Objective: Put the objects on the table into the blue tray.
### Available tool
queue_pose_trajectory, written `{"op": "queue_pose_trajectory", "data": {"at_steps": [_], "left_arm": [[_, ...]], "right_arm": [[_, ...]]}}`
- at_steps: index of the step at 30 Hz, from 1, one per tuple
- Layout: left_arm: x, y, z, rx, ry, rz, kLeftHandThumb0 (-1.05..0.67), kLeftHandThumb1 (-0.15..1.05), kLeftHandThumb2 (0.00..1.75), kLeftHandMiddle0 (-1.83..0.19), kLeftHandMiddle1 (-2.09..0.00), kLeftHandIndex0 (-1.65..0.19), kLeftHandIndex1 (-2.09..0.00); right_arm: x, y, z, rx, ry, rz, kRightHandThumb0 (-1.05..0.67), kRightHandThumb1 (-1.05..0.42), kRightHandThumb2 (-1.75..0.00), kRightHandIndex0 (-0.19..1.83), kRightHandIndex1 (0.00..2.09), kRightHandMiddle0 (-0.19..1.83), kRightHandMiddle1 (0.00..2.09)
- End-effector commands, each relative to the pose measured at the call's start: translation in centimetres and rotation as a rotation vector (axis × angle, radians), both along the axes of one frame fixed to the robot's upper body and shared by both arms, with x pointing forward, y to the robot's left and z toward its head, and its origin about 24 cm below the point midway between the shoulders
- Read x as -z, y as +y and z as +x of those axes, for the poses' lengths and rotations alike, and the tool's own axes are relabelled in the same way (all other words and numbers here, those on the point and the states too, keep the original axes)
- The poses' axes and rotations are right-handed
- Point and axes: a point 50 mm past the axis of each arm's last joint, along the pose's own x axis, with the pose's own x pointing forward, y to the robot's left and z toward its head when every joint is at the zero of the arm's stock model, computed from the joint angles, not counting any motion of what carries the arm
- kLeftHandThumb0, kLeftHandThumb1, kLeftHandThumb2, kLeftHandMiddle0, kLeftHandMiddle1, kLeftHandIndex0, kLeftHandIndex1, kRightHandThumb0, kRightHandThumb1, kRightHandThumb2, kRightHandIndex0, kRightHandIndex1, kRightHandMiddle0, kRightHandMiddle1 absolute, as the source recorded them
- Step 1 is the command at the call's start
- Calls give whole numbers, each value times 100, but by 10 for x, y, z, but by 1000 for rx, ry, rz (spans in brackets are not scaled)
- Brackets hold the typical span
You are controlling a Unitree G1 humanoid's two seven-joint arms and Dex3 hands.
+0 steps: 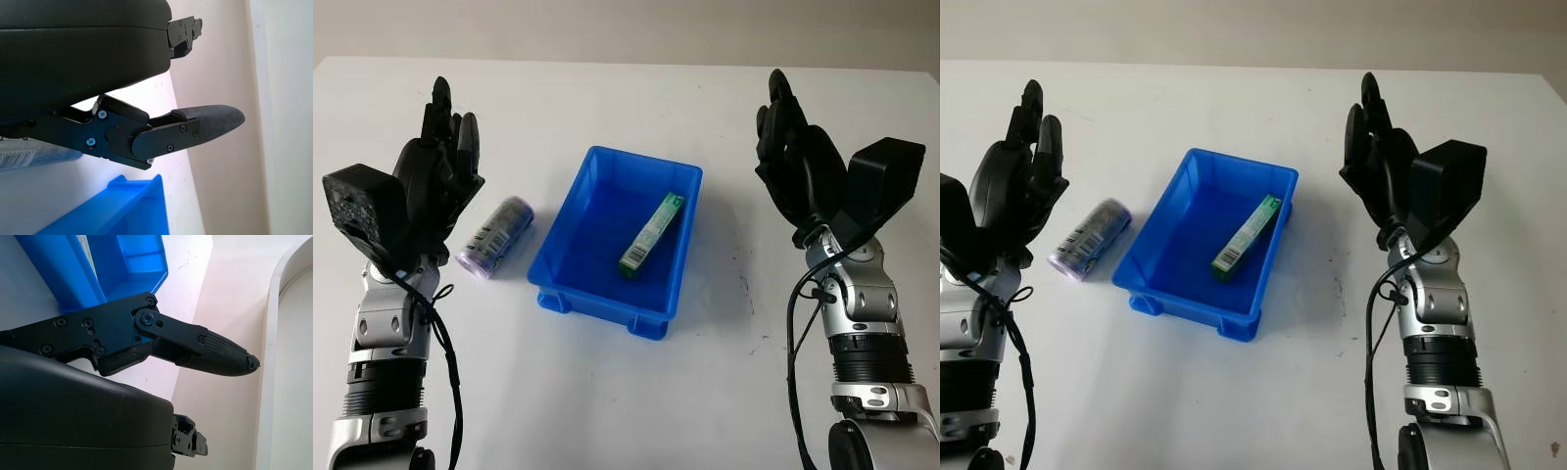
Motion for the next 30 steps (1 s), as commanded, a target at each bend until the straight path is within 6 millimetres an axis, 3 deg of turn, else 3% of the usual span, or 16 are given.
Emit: {"op": "queue_pose_trajectory", "data": {"at_steps": [1, 2, 3, 4, 6, 8, 9, 10, 12, 13, 14, 15, 19, 24, 27, 30], "left_arm": [[-6, 3, -3, -41, 6, 91, -76, 105, 51, 13, -7, 13, -5], [-8, 3, -4, -82, 22, 163, -77, 105, 48, 13, -7, 13, -5], [-9, 2, -4, -112, 32, 211, -82, 105, 42, 10, -57, 13, -5], [-11, 2, -5, -128, 45, 243, -83, 105, 41, 15, -86, 13, -5], [-14, 1, -8, -157, 74, 323, -83, 105, 35, 17, -38, 16, -3], [-17, 1, -11, -190, 105, 398, -87, 105, 31, 3, -50, 15, -4], [-19, 1, -13, -204, 126, 444, -88, 105, 26, -17, -91, 15, -5], [-20, 0, -14, -212, 141, 470, -89, 105, 24, -37, -149, 15, -5], [-24, -1, -18, -239, 182, 546, -89, 105, 21, -44, -197, 15, -5], [-25, -2, -21, -252, 194, 590, -89, 105, 20, -30, -203, 15, -6], [-27, -3, -23, -264, 203, 629, -88, 105, 20, -6, -180, 14, -6], [-28, -4, -24, -271, 208, 652, -88, 105, 19, 6, -187, 13, -6], [-30, -8, -30, -303, 224, 743, -90, 105, 22, 10, -182, 12, -6], [-31, -13, -34, -324, 223, 814, -90, 105, 23, -4, -49, 7, -7], [-30, -14, -36, -317, 238, 817, -91, 105, 23, -7, -18, 6, -7], [-28, -17, -37, -290, 273, 854, -93, 105, 25, -7, -11, 3, -8]], "right_arm": [[-2, 0, -2, -4, -9, 4, -78, -105, -78, -19, 0, -19, 0], [-2, 0, -2, -6, -9, 4, -79, -105, -77, -19, 0, -19, 0], [-2, 0, -2, -7, -9, 3, -79, -105, -77, -19, 0, -19, 0], [-2, 0, -1, -10, -9, 4, -79, -105, -77, -19, 0, -19, 0], [-2, 1, -1, -15, -8, 4, -79, -105, -77, -19, 0, -19, 0], [-2, 1, -1, -16, -7, 2, -79, -105, -76, -19, 0, -19, 0], [-2, 2, -1, -17, -7, 3, -79, -105, -76, -19, 0, -19, 0], [-2, 2, -1, -17, -7, 5, -79, -105, -76, -19, 0, -19, 0], [-3, 3, 0, -20, -7, 7, -79, -105, -75, -19, 0, -19, 0], [-3, 3, 0, -23, -8, 7, -79, -105, -75, -19, 0, -19, 0], [-3, 3, 0, -27, -9, 8, -79, -105, -75, -19, 0, -19, 0], [-3, 3, 0, -29, -10, 8, -79, -105, -75, -19, 0, -19, 0], [-3, 5, 1, -30, -9, 15, -79, -105, -75, -19, 0, -19, 0], [-2, 6, 1, -40, -16, 15, -79, -105, -75, -19, 0, -19, 0], [-2, 7, 2, -40, -18, 17, -79, -105, -75, -19, 0, -19, 0], [-1, 7, 2, -40, -18, 20, -79, -105, -75, -19, 0, -19, 0]]}}
